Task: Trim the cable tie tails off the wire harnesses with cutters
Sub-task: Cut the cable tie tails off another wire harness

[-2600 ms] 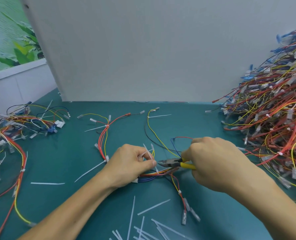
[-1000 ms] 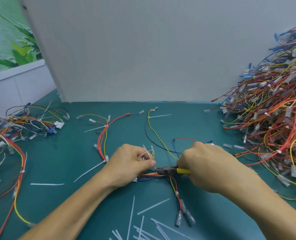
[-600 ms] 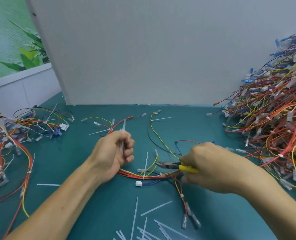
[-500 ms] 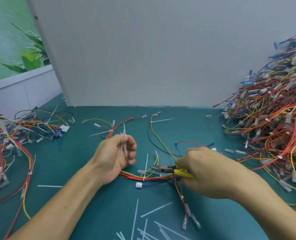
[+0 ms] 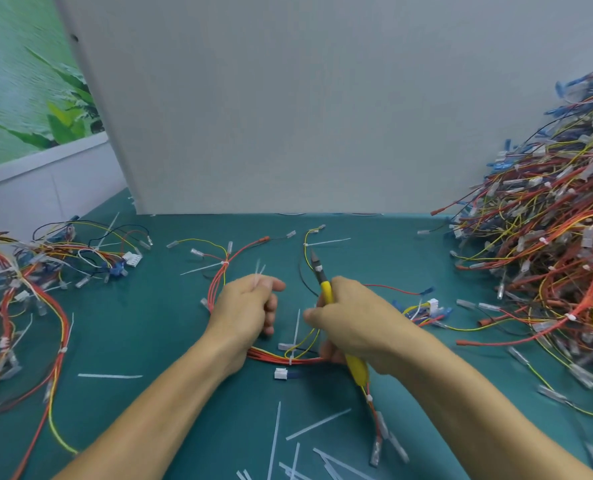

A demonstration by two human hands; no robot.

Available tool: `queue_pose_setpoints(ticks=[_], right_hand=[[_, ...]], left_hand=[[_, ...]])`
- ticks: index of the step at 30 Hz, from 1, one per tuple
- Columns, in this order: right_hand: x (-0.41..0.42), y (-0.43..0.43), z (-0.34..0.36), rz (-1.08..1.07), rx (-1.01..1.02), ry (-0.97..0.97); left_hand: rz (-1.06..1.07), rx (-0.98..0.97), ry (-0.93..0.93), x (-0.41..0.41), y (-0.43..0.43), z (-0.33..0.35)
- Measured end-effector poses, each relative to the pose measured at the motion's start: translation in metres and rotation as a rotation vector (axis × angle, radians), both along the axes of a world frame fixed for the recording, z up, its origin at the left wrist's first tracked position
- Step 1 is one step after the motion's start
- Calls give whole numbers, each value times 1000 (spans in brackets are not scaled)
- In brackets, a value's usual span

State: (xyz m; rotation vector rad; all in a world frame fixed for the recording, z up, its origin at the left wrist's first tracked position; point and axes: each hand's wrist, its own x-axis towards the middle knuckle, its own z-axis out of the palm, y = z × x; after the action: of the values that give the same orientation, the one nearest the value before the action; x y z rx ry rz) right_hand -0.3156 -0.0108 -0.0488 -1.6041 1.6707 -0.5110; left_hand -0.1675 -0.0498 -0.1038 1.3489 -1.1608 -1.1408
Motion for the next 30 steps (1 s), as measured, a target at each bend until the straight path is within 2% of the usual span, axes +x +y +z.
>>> queue_pose_setpoints(ticks=[3,5,9,12,15,17,21,23,26,30], right_hand=[[5,-5,-3,-110,154,-358],[6,-8,-7,-185,198,-562],[2,-7,-17,-270,119,-766],[-10,1,-19,-130,-1,-898],[-24,11,-21,92,-175,-890],[-29,17,-21,178,-258,-849],[-34,25,-23,176,-305,-732],[-34,23,-21,103,-207,-780],[-34,13,-17,-97,84,-881],[-36,10,-20,-59,262,-677]], left_hand=[[-23,13,90,3,2,0],[-44,10,48,3,2,-1],[-73,-64,-168,4,3,0],[-84,-143,-401,7,6,5],[-165,-149,-575,9,7,9],[-260,-78,-555,10,8,13],[-440,-21,-414,11,13,15],[-385,-98,-350,9,14,13],[-285,-288,-326,5,18,9],[-335,-401,-360,2,26,1]])
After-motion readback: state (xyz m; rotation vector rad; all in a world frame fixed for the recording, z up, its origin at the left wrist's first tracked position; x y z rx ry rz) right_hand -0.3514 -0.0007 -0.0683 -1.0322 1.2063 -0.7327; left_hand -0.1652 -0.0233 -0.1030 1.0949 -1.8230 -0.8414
